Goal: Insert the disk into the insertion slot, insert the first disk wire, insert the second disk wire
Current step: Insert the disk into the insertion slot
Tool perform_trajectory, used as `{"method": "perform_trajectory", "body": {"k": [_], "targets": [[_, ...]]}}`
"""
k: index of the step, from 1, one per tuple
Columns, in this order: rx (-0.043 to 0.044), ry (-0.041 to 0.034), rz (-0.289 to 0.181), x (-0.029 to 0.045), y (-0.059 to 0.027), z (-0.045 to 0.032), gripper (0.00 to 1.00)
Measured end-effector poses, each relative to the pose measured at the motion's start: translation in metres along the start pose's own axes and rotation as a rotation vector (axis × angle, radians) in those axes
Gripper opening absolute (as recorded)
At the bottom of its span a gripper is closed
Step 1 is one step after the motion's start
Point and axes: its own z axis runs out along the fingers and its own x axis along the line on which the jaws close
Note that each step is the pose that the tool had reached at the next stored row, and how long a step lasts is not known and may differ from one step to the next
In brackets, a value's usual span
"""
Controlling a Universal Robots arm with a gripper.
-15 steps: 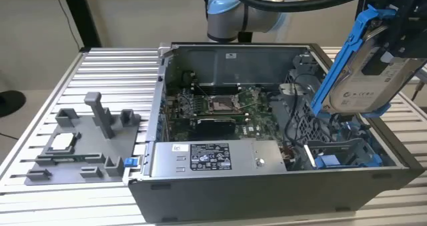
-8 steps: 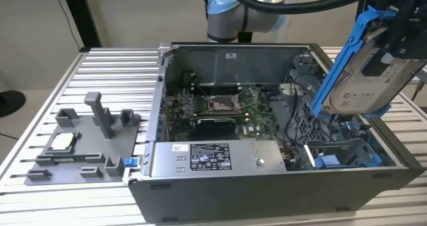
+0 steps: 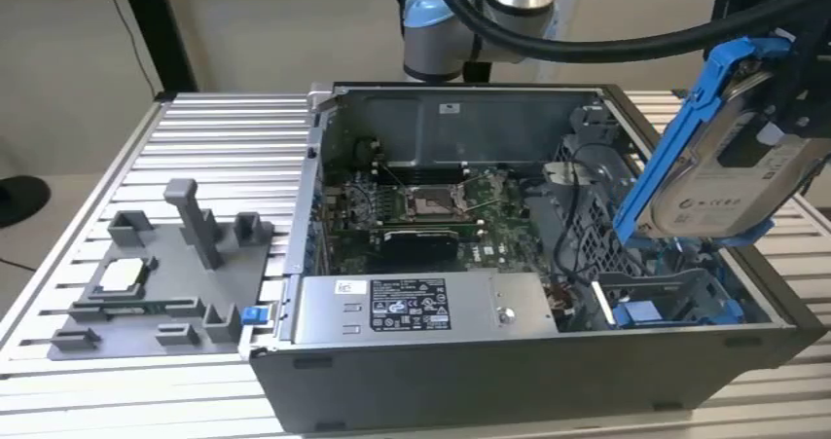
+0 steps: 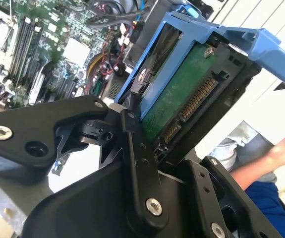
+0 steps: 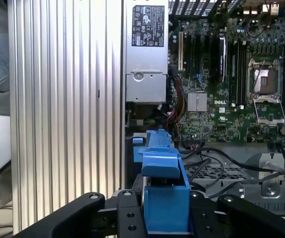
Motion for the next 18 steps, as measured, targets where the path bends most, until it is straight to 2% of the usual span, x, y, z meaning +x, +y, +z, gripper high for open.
{"method": "perform_trajectory", "body": {"k": [7, 18], "targets": [[0.0, -0.0001, 0.0, 0.0049, -0.0024, 0.0019, 0.0], [0.0, -0.0002, 0.0, 0.0052, -0.003, 0.0036, 0.0]]}}
